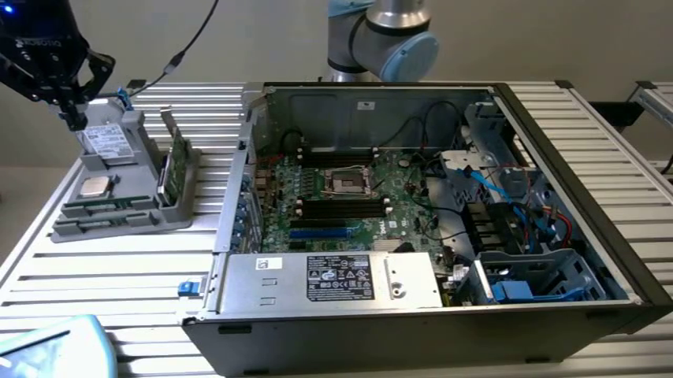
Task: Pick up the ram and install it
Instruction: 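Reach for the ram, then pick up the ram and move it above insertion slot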
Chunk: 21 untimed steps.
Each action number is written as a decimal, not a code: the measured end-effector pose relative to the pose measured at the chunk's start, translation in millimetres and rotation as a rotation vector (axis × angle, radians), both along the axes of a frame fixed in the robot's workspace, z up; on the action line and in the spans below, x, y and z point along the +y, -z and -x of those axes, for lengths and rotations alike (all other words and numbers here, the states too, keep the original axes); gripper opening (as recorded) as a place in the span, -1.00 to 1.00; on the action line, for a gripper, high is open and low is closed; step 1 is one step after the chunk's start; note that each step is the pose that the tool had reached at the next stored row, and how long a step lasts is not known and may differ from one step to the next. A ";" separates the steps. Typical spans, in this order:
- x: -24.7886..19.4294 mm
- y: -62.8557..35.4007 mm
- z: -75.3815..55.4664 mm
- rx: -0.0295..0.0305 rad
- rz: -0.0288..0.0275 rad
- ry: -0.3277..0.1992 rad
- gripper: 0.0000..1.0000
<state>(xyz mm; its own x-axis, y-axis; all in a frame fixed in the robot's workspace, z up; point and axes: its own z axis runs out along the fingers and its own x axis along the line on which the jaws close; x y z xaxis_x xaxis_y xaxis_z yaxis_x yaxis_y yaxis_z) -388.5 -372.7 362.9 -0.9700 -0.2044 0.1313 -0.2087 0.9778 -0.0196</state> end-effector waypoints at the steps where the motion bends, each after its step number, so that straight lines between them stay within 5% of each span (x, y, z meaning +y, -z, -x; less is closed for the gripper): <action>1: 0.9 0.3 1.4 0.0000 0.0001 -0.003 -0.79; 3: 2.9 0.7 2.8 -0.0046 0.0007 -0.007 -0.79; 6: 6.3 2.2 5.8 -0.0239 0.0008 -0.007 -0.79; 8: 8.6 3.2 10.0 -0.0309 0.0008 -0.007 -0.79; 21: 9.2 3.3 11.6 -0.0315 0.0008 -0.008 -0.79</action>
